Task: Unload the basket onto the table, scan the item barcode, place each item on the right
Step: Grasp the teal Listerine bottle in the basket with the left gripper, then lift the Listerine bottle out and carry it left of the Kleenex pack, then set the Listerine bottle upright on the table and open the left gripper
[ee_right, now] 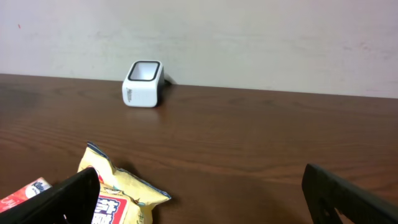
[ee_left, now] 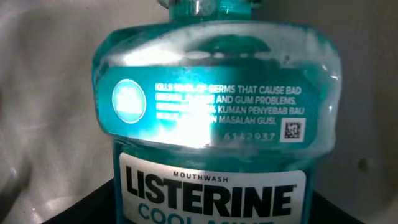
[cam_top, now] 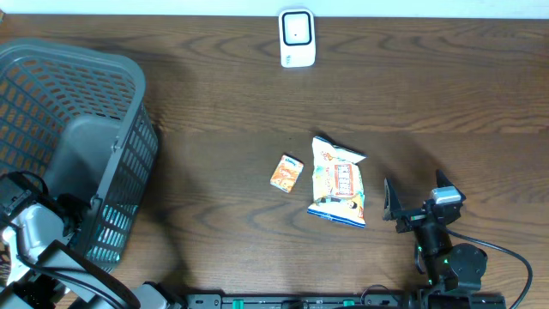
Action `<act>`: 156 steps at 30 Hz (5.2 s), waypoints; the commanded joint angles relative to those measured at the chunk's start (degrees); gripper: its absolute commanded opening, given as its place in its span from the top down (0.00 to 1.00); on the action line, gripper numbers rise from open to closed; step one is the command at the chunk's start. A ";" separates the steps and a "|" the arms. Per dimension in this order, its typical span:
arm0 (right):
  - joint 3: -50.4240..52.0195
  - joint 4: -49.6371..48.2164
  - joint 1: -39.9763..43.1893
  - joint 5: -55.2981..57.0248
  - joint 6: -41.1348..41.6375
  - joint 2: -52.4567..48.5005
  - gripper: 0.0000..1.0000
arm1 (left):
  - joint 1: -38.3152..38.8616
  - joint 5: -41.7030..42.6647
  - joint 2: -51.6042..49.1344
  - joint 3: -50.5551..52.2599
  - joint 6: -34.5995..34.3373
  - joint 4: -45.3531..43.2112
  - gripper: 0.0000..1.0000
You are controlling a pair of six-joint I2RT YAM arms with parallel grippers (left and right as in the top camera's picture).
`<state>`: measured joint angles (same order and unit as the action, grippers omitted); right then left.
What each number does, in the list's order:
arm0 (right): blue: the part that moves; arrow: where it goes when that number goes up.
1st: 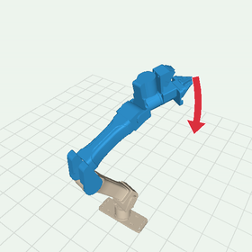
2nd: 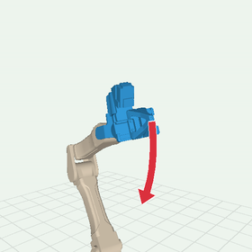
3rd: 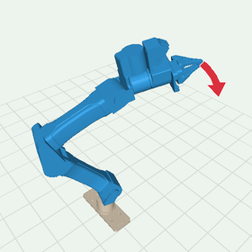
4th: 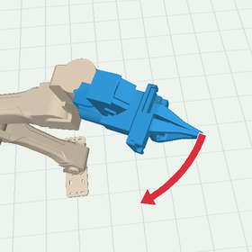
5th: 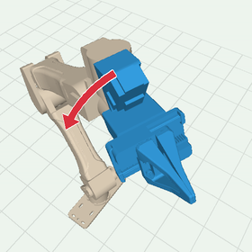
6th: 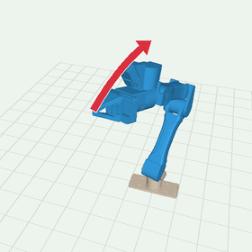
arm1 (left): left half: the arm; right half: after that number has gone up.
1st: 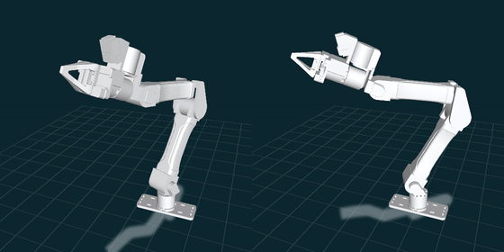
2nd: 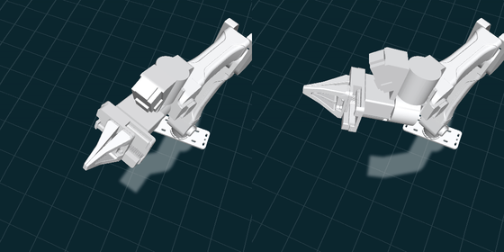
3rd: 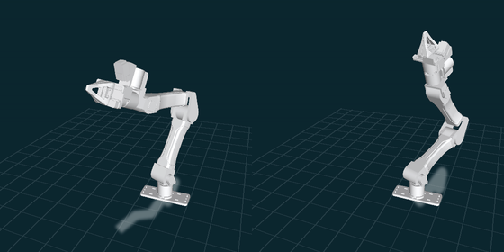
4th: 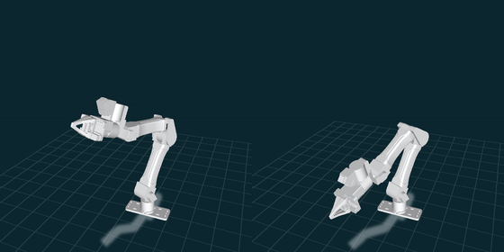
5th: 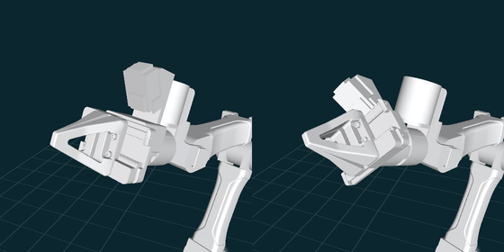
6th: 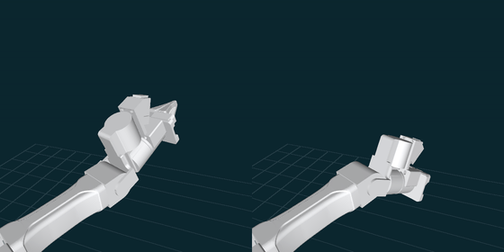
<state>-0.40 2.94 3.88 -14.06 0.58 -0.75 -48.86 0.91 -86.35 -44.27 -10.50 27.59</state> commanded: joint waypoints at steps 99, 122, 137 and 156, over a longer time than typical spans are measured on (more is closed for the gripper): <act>0.09 0.26 -0.22 0.44 -0.66 0.00 0.01 | 78.51 -5.33 -13.27 -15.52 -12.63 -1.55 0.51; 0.09 0.26 -0.22 0.46 -0.66 0.00 0.01 | 78.51 -7.91 -4.61 -15.47 -10.93 -0.68 0.33; 0.09 0.26 -0.22 0.46 -0.66 0.00 0.01 | 78.58 -8.83 -14.88 -15.10 -14.05 -0.98 0.33; 0.09 0.26 -0.22 0.46 -0.66 0.00 0.01 | 78.58 -5.88 -11.89 -16.09 -11.87 -0.81 0.02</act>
<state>-0.40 2.92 3.88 -14.06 0.58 -0.75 29.69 -4.75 -102.21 -57.95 -23.88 26.15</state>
